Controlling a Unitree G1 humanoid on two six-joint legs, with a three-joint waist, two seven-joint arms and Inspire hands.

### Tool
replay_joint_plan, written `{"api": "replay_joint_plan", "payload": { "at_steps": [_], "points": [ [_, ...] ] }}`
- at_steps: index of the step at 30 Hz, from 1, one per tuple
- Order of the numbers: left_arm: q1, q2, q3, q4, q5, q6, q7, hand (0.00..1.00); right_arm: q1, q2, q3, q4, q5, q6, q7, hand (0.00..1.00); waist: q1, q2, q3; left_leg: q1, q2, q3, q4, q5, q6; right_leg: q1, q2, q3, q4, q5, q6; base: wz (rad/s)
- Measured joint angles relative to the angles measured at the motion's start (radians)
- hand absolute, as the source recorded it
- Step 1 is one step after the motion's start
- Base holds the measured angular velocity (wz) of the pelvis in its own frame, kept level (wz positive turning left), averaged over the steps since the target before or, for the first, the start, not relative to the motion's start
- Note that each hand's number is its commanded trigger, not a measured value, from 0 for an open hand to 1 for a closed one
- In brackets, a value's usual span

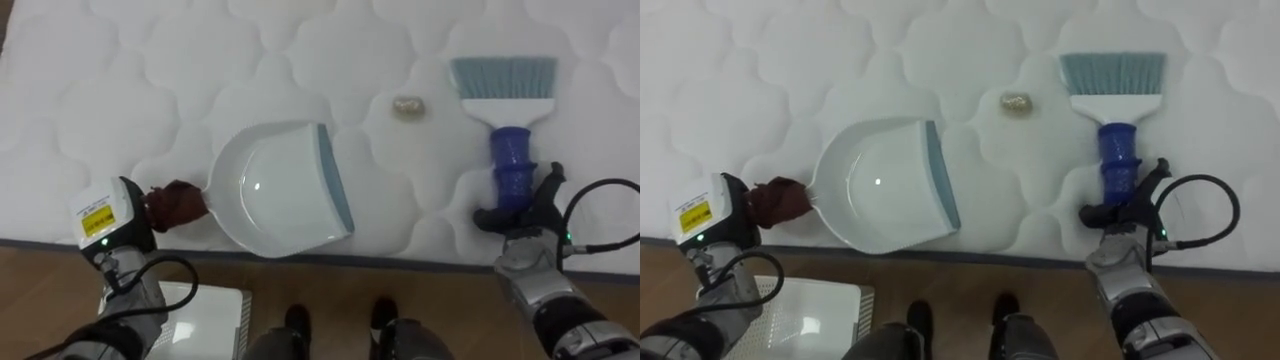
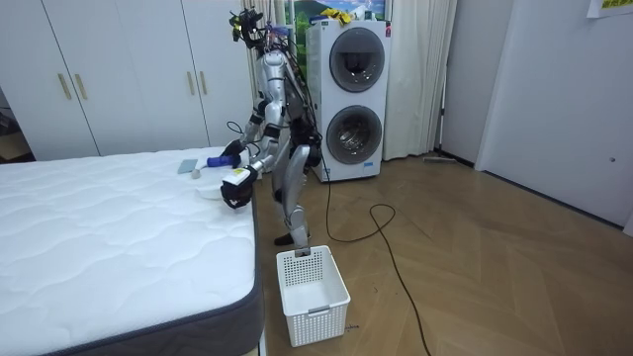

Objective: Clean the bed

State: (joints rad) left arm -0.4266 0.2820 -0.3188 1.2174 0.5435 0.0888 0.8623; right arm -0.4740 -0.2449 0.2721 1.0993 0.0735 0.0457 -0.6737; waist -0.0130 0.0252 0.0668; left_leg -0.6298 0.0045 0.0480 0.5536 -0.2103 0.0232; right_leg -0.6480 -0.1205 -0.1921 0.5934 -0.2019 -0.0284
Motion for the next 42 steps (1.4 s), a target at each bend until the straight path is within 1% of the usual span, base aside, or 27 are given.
{"api": "replay_joint_plan", "payload": {
  "at_steps": [1, 2, 3, 5, 9, 10, 12, 15, 20, 22, 24, 27, 30, 33, 36, 40, 42],
  "points": [
    [-0.003, 0.0, 0.0, 0.0, 0.002, 0.0, 0.0, 1.0, -0.005, -0.003, 0.0, 0.0, 0.0, 0.001, 0.0, 1.0, 0.001, 0.0, 0.0023, -0.002, 0.0, 0.0, 0.0, 0.0, 0.0, -0.002, 0.0, 0.0, 0.001, 0.0, 0.0, 0.0],
    [-0.009, 0.0, -0.001, 0.0, 0.003, 0.002, 0.0, 1.0, -0.011, -0.007, 0.001, 0.001, -0.001, 0.005, 0.0, 1.0, 0.003, -0.001, 0.0083, -0.002, 0.0, 0.0, 0.001, 0.0, 0.0, -0.003, 0.0, 0.0, 0.0, 0.0, 0.0, 0.0],
    [-0.014, 0.0, -0.001, 0.0, 0.004, 0.004, 0.0, 1.0, -0.014, -0.01, 0.0, 0.002, -0.001, 0.008, -0.001, 1.0, 0.004, -0.003, 0.0112, -0.003, 0.0, 0.0, 0.002, 0.0, 0.0, -0.005, -0.001, 0.0, -0.001, 0.0, 0.0, 0.0],
    [-0.029, 0.0, -0.002, 0.0, 0.016, 0.013, 0.0, 1.0, -0.023, -0.029, 0.0, 0.002, -0.007, 0.019, -0.001, 1.0, 0.014, -0.006, 0.0133, -0.011, 0.0, 0.0, 0.002, 0.0, 0.0, -0.018, -0.001, 0.003, 0.007, 0.002, -0.003, -0.02],
    [-0.032, 0.0, -0.002, 0.0, 0.022, 0.019, 0.0, 1.0, -0.027, -0.053, 0.002, 0.005, -0.039, 0.023, -0.007, 1.0, 0.022, -0.011, 0.0165, -0.012, 0.0, 0.006, 0.017, -0.002, -0.002, -0.021, -0.002, 0.004, 0.026, -0.002, -0.007, -0.05],
    [-0.035, 0.0, -0.002, 0.0, 0.021, 0.022, 0.0, 1.0, -0.034, -0.064, 0.013, 0.013, -0.039, 0.023, 0.001, 1.0, 0.022, -0.012, 0.0169, -0.015, 0.001, 0.007, 0.018, -0.003, -0.002, -0.025, -0.003, 0.004, 0.029, -0.002, -0.007, 0.0],
    [-0.039, 0.0, -0.002, -0.002, 0.022, 0.022, 0.0, 1.0, -0.046, -0.068, 0.019, 0.023, -0.044, 0.023, -0.004, 1.0, 0.023, -0.012, 0.017, -0.021, 0.001, 0.007, 0.018, -0.003, -0.003, -0.034, -0.003, 0.004, 0.029, -0.002, -0.008, 0.0],
    [-0.04, 0.001, -0.002, -0.005, 0.022, 0.025, 0.0, 1.0, -0.062, -0.084, 0.019, 0.04, -0.047, 0.034, -0.006, 1.0, 0.027, -0.012, 0.0169, -0.021, 0.001, 0.007, 0.018, -0.005, -0.007, -0.034, 0.0, -0.001, 0.03, -0.004, -0.013, 0.0],
    [-0.039, 0.001, -0.02, -0.015, 0.02, 0.034, -0.003, 1.0, -0.078, -0.086, 0.021, 0.087, -0.041, 0.043, -0.006, 1.0, 0.051, -0.013, 0.0165, -0.021, 0.006, 0.003, 0.027, -0.002, -0.015, -0.033, 0.008, 0.001, 0.03, -0.009, -0.022, 0.0],
    [-0.04, 0.001, -0.02, -0.018, 0.019, 0.036, -0.006, 1.0, -0.086, -0.083, 0.018, 0.099, -0.03, 0.043, -0.005, 1.0, 0.049, -0.013, 0.0164, -0.021, 0.005, 0.002, 0.027, -0.002, -0.016, -0.032, 0.008, 0.003, 0.03, -0.009, -0.022, 0.0],
    [-0.045, 0.002, -0.02, -0.018, 0.019, 0.036, -0.014, 1.0, -0.09, -0.083, 0.008, 0.107, -0.02, 0.043, -0.004, 1.0, 0.046, -0.013, 0.0164, -0.022, 0.003, -0.001, 0.03, -0.002, -0.016, -0.029, 0.0, 0.001, 0.032, -0.01, -0.02, 0.03],
    [-0.052, 0.002, -0.021, -0.017, 0.021, 0.036, -0.024, 1.0, -0.091, -0.085, -0.002, 0.114, -0.001, 0.043, -0.003, 1.0, 0.046, -0.014, 0.0165, -0.022, -0.002, -0.005, 0.036, -0.002, -0.015, -0.024, 0.0, -0.003, 0.031, -0.012, -0.017, 0.06],
    [-0.052, 0.003, -0.024, -0.017, 0.021, 0.038, -0.024, 1.0, -0.091, -0.093, -0.002, 0.118, 0.002, 0.044, 0.001, 1.0, 0.045, -0.018, 0.0191, -0.023, -0.003, -0.005, 0.044, -0.002, -0.015, -0.024, -0.003, -0.002, 0.037, -0.013, -0.015, 0.0],
    [-0.052, 0.005, -0.032, -0.016, 0.022, 0.044, -0.024, 1.0, -0.091, -0.098, -0.001, 0.12, 0.001, 0.05, 0.004, 1.0, 0.046, -0.023, 0.0215, -0.024, -0.005, -0.006, 0.053, -0.002, -0.015, -0.025, -0.012, -0.002, 0.05, -0.019, -0.015, 0.05],
    [-0.052, 0.014, -0.035, -0.016, 0.041, 0.046, -0.021, 1.0, -0.091, -0.101, -0.002, 0.123, 0.0, 0.057, 0.005, 1.0, 0.045, -0.031, 0.0223, -0.025, -0.01, -0.008, 0.058, -0.002, -0.015, -0.032, -0.017, -0.001, 0.068, -0.026, -0.015, 0.06],
    [-0.053, 0.034, -0.035, -0.023, 0.086, 0.049, -0.007, 1.0, -0.091, -0.102, -0.002, 0.131, -0.041, 0.065, 0.014, 1.0, 0.046, -0.045, 0.0173, -0.027, -0.012, -0.008, 0.062, -0.003, -0.015, -0.037, -0.017, -0.002, 0.084, -0.033, -0.017, 0.05],
    [-0.053, 0.042, -0.036, -0.029, 0.097, 0.051, 0.005, 1.0, -0.093, -0.103, -0.001, 0.142, -0.062, 0.066, 0.015, 1.0, 0.047, -0.047, 0.0164, -0.027, -0.013, -0.009, 0.064, -0.003, -0.015, -0.037, -0.018, -0.003, 0.085, -0.033, -0.017, 0.0]
  ]
}}
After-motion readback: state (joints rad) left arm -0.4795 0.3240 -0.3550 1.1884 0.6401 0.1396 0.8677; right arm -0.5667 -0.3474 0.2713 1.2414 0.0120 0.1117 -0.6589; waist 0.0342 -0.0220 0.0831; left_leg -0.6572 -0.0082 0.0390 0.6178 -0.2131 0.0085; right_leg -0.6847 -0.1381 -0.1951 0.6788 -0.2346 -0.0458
